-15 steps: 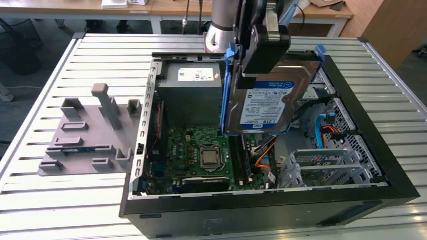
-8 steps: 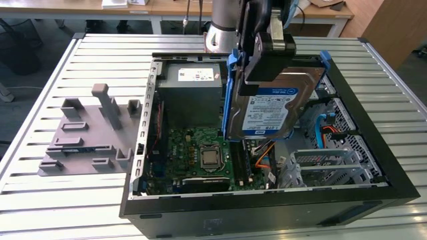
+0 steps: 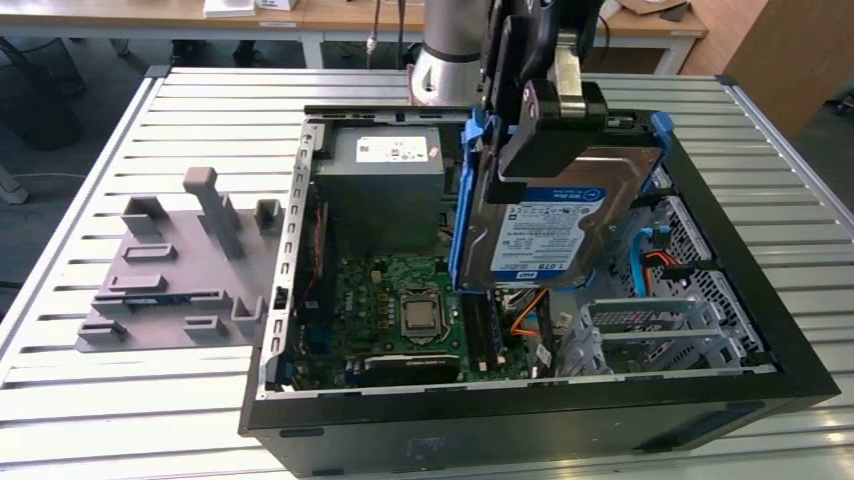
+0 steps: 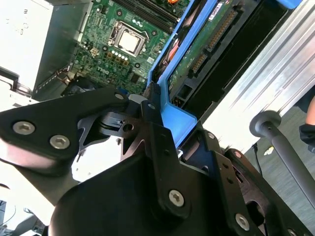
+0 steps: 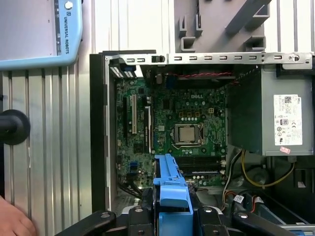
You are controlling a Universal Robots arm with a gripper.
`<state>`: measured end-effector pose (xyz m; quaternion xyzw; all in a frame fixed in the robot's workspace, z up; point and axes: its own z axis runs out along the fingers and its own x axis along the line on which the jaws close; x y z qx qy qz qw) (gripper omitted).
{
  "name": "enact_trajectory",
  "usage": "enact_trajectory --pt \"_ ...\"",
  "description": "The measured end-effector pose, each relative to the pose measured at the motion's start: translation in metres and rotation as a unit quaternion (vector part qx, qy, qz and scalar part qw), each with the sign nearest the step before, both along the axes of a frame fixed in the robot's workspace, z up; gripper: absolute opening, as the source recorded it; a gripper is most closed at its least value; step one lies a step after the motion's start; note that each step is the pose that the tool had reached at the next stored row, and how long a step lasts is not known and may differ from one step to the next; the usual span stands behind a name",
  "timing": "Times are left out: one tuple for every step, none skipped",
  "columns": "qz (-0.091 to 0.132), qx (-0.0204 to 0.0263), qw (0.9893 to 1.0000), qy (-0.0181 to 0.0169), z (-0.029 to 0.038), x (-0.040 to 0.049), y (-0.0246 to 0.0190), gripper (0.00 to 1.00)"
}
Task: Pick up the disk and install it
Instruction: 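Insert the disk into the insertion slot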
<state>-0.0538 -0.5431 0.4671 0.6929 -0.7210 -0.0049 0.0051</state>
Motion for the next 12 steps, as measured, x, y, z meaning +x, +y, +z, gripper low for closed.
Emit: enact_trajectory --pt "0.0 0.0 1.0 0.0001 -0.0001 0.0007 -0.0009 0.36" --pt "-0.001 0.0 1.0 0.0001 -0.0002 0.0016 -0.0017 0.36" --pt "-0.001 0.0 1.0 0.0001 -0.0004 0.0024 -0.0025 0.36" --pt "-0.001 0.0 1.0 0.0002 -0.0006 0.0035 -0.0032 0.36" --pt "-0.001 0.0 1.0 0.0003 -0.0007 0.0046 -0.0039 0.36" --pt "-0.002 0.0 1.0 0.0004 -0.0009 0.0058 -0.0045 0.36" --pt "-0.002 0.0 1.0 0.0004 -0.0011 0.007 -0.0051 0.36" --pt "-0.002 0.0 1.0 0.0005 -0.0011 0.0082 -0.0056 0.36" --pt "-0.003 0.0 1.0 0.0005 -0.0013 0.0094 -0.0061 0.36" --pt "-0.003 0.0 1.0 0.0006 -0.0014 0.0107 -0.0066 0.36" --pt "-0.003 0.0 1.0 0.0007 -0.0015 0.012 -0.0071 0.36" --pt "-0.003 0.0 1.0 0.0007 -0.0016 0.0134 -0.0076 0.36"
